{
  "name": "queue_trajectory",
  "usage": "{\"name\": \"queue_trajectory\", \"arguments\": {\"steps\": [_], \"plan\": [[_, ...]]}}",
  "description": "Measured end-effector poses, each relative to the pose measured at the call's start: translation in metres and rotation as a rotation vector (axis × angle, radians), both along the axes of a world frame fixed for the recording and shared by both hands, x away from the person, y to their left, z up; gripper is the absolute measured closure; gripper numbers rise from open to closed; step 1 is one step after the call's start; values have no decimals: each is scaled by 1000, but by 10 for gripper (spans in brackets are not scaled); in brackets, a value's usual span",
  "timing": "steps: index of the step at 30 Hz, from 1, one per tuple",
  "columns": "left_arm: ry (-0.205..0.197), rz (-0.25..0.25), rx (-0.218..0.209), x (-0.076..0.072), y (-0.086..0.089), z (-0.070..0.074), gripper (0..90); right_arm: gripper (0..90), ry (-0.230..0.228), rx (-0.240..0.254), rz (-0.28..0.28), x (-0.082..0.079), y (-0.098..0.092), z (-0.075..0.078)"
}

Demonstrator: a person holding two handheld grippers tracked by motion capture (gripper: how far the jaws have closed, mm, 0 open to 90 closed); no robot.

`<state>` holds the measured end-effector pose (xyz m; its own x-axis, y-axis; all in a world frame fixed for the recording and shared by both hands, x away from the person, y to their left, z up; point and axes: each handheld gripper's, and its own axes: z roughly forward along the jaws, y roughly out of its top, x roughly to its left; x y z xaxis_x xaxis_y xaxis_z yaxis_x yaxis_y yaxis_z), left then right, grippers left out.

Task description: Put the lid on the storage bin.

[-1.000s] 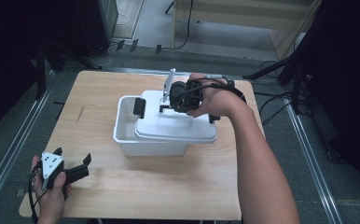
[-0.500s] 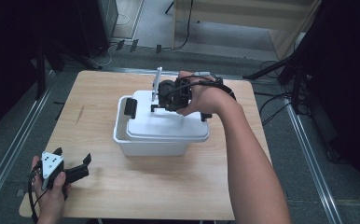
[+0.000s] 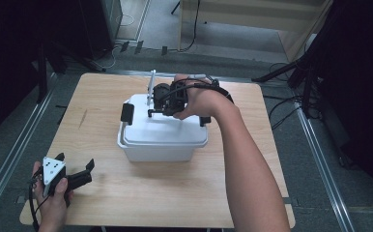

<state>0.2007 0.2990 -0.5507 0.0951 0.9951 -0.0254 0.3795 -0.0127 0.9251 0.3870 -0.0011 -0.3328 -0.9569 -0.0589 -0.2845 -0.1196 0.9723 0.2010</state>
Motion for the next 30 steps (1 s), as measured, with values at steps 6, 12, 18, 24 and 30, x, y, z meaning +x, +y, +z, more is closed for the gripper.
{"name": "queue_trajectory", "arguments": {"steps": [6, 12, 18, 24, 30], "plan": [[1, 0, -1, 0, 0, 0, 0, 858, 10, 4, 16, 2, 9, -3], [2, -1, -2, 0, 0, 0, 0, 858, 14, 8, 17, 2, 14, -4], [1, -1, -1, 0, 0, 0, 0, 857, 24, 12, 20, 3, 18, -7], [1, -1, -2, 0, 0, 0, 0, 857, 22, 6, 36, 5, 21, -10], [1, -1, -2, 0, 0, 0, 0, 854, 32, 15, 14, 4, 20, -11]]}}
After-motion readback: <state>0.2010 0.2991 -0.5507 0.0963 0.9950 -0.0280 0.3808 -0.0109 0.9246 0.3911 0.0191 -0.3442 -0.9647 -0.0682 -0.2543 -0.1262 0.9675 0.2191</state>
